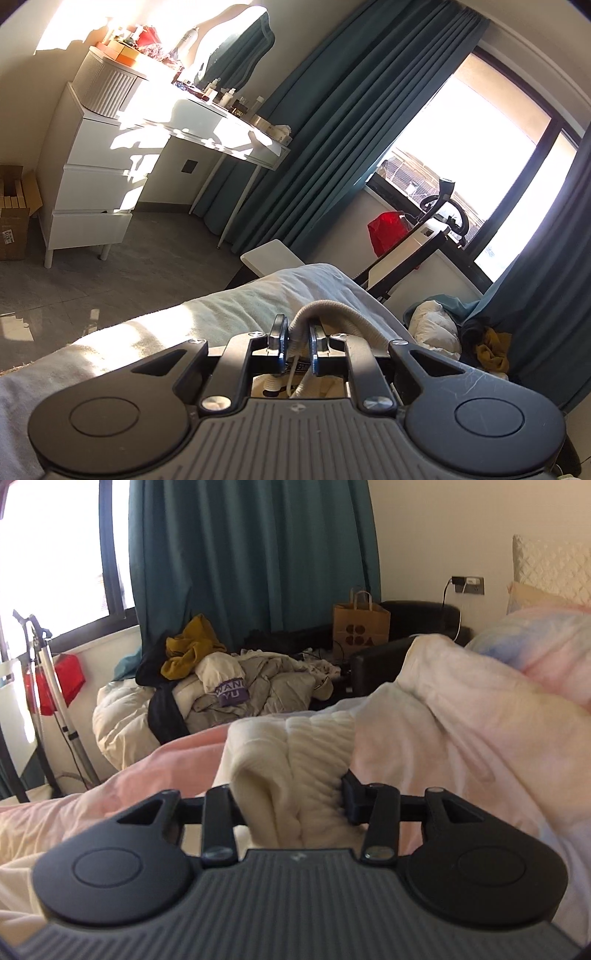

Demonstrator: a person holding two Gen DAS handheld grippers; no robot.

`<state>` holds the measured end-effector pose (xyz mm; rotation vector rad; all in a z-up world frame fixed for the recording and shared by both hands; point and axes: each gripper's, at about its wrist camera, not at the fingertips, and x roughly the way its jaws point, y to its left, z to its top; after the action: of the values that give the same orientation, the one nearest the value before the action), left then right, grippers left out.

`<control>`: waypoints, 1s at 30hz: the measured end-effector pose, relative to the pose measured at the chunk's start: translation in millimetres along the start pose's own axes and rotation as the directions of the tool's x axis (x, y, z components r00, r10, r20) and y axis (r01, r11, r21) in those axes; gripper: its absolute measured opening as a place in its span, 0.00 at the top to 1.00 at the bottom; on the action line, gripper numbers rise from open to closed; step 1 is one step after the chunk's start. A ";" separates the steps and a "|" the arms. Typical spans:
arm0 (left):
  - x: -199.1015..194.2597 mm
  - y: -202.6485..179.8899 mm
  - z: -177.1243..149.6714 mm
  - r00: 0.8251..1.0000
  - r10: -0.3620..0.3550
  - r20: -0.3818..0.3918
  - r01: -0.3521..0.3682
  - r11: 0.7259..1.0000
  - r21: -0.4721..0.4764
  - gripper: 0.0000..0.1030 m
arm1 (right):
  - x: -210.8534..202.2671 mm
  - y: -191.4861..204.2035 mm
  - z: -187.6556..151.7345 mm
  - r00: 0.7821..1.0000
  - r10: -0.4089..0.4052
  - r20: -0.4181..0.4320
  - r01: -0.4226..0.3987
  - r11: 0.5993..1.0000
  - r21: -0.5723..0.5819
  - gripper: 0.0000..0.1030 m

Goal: Fold clothes

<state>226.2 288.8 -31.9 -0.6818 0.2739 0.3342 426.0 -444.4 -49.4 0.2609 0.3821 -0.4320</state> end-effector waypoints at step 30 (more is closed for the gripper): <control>-80.8 9.0 3.9 0.918 -0.383 -0.104 0.367 0.919 -0.144 0.38 | -299.0 111.3 -146.9 0.869 0.470 -0.158 -0.482 0.875 -0.050 0.14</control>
<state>149.6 280.9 -5.6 -0.8614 0.2411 -0.0640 180.9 -192.9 -39.7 0.2906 0.4581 0.0940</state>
